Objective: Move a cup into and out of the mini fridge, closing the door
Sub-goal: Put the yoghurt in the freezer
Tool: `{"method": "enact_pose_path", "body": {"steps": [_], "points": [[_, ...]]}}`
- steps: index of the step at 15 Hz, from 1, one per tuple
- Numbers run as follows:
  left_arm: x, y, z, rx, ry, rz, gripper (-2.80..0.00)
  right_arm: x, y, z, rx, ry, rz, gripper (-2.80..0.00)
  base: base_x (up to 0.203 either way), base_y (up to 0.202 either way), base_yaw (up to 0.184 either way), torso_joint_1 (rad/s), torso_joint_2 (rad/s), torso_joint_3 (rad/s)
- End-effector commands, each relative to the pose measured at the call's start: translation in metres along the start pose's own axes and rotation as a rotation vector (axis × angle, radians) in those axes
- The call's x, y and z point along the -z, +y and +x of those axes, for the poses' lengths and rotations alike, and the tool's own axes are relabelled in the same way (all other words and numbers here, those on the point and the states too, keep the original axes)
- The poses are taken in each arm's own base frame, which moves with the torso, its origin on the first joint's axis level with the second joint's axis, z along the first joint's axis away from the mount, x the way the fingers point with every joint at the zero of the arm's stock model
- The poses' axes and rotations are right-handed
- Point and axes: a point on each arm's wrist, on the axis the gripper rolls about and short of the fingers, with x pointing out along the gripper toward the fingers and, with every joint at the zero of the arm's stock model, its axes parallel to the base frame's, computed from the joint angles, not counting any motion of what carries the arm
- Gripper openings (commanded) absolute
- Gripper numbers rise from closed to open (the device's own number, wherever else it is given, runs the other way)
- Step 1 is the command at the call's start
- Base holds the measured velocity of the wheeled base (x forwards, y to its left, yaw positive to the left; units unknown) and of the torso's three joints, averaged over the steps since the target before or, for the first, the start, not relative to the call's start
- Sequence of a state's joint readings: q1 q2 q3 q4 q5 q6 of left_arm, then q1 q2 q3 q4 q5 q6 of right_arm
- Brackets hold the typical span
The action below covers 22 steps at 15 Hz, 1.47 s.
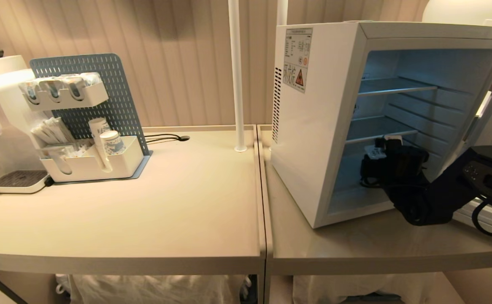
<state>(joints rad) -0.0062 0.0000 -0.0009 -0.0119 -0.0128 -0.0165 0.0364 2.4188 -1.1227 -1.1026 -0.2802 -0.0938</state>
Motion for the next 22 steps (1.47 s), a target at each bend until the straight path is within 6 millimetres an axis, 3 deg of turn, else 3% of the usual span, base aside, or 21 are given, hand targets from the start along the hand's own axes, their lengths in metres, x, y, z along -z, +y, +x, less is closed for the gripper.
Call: {"method": "enact_pose_path", "body": {"steps": [1,7,11,12,17,22], "points": [[0.000,0.000,0.000,-0.001,0.001,0.000,-2.80,0.022,0.004,0.007,-0.001,0.056,-0.021,-2.80,0.000,0.000,0.000,0.000,0.00,0.000],[0.000,0.000,0.000,0.000,0.001,0.000,-2.80,0.035,0.004,-0.004,-0.032,0.122,-0.039,-2.80,0.000,0.000,0.000,0.000,0.00,0.000],[0.000,0.000,0.000,-0.001,0.001,0.000,-2.80,0.032,0.003,-0.009,-0.037,0.124,-0.038,-2.80,0.000,0.000,0.000,0.000,0.00,0.000],[0.000,0.000,0.000,-0.001,0.000,0.000,-2.80,0.033,0.003,-0.009,-0.035,0.123,-0.039,0.00,0.000,0.000,0.000,0.000,0.00,0.000],[0.000,0.000,0.000,-0.001,0.000,0.000,-2.80,0.026,-0.002,-0.026,-0.046,0.129,-0.018,0.00,0.000,0.000,0.000,0.000,0.00,0.000],[0.000,0.000,0.000,-0.001,0.002,0.000,-2.80,0.012,-0.014,-0.071,-0.101,0.109,0.016,0.00,0.000,0.000,0.000,0.000,0.00,0.000]]}}
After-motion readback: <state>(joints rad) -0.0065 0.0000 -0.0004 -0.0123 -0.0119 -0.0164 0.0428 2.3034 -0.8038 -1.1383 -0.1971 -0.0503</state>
